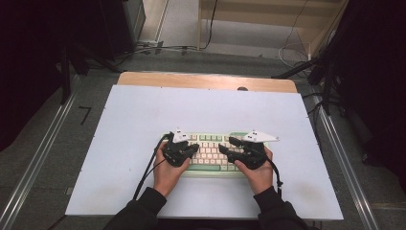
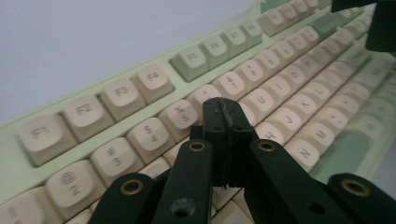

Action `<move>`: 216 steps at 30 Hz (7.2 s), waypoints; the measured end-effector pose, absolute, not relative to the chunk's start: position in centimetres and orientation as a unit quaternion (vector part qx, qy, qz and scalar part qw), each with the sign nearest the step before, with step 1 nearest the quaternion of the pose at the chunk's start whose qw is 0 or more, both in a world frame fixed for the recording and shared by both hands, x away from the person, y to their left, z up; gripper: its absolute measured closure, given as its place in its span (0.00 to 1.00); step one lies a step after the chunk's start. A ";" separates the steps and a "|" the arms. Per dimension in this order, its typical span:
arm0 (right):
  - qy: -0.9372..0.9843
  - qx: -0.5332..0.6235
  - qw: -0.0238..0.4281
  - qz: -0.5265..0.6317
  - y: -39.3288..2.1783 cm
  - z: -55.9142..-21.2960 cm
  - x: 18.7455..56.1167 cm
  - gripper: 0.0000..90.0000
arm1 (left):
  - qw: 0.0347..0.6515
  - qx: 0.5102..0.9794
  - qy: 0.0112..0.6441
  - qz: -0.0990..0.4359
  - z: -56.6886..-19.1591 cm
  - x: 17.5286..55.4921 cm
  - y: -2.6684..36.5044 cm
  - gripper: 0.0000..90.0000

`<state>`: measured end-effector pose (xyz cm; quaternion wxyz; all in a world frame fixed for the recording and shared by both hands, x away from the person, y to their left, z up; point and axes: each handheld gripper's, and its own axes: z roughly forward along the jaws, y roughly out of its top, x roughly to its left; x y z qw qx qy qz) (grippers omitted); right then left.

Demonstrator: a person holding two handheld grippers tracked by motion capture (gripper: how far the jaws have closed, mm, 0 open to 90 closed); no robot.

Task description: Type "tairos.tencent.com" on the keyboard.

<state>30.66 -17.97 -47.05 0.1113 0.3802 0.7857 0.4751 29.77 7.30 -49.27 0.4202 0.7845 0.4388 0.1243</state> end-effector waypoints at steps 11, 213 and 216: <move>0.786 0.381 0.111 0.474 -18.0 -47.0 30.6 0.47 | 0.478 0.752 0.436 0.124 -47.2 29.1 8.5 0.77; 0.811 0.363 0.112 0.445 -17.3 -47.8 31.6 0.97 | 0.547 0.678 0.467 0.149 -48.9 26.2 15.1 0.45; 0.816 0.363 0.109 0.437 -16.9 -48.0 31.7 0.97 | 0.546 0.680 0.467 0.148 -49.0 26.2 15.1 0.45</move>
